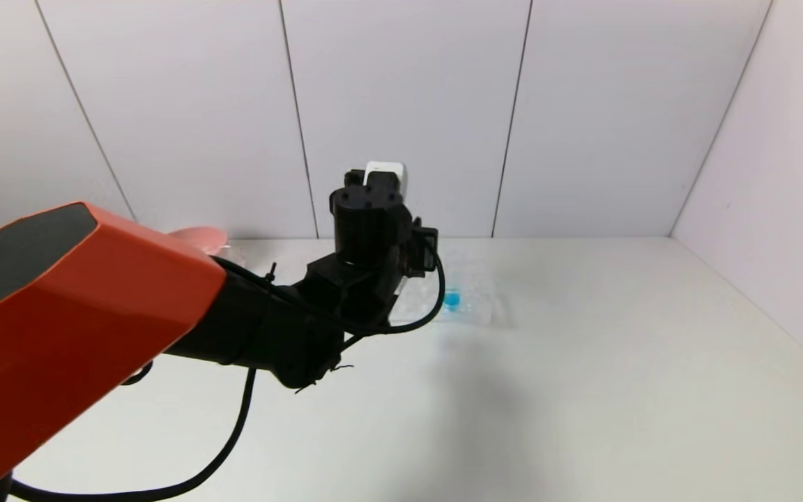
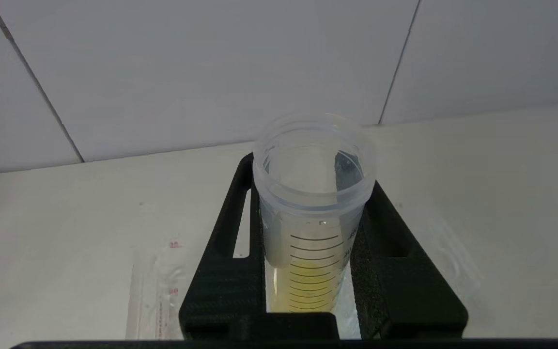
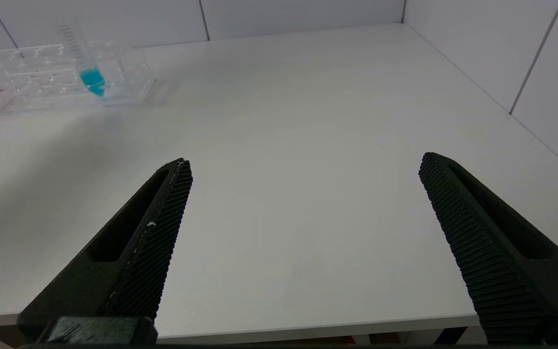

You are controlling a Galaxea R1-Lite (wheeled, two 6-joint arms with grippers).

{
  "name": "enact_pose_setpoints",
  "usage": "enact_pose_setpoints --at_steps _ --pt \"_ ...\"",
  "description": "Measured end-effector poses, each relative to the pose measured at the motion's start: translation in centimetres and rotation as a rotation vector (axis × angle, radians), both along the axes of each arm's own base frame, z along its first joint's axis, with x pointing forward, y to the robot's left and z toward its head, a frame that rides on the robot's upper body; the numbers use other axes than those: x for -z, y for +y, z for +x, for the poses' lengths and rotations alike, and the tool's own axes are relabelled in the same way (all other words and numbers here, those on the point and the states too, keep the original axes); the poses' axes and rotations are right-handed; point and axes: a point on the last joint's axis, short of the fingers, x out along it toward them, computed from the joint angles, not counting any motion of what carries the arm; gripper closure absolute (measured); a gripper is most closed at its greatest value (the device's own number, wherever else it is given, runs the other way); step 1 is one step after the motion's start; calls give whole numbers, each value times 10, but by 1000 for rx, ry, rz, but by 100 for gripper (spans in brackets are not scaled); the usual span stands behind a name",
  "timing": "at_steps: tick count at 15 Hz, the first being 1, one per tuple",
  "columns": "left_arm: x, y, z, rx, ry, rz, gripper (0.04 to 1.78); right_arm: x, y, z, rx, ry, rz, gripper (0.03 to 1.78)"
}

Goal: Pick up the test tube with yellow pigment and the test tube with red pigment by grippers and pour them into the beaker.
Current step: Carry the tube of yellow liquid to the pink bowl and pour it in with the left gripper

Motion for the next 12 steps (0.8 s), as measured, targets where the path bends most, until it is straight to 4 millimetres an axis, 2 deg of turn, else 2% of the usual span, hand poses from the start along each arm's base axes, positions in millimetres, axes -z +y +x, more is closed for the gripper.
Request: enact_pose_setpoints --at_steps 3,6,10,12 --pt "-1 39 -17 115 59 50 132 0 0 0 0 0 0 10" --pt "-11 105 -26 174 95 63 132 0 0 0 0 0 0 10" --pt "-21 195 -37 156 93 66 132 0 0 0 0 0 0 10" --pt "-24 230 -44 130 99 60 132 0 0 0 1 0 0 10"
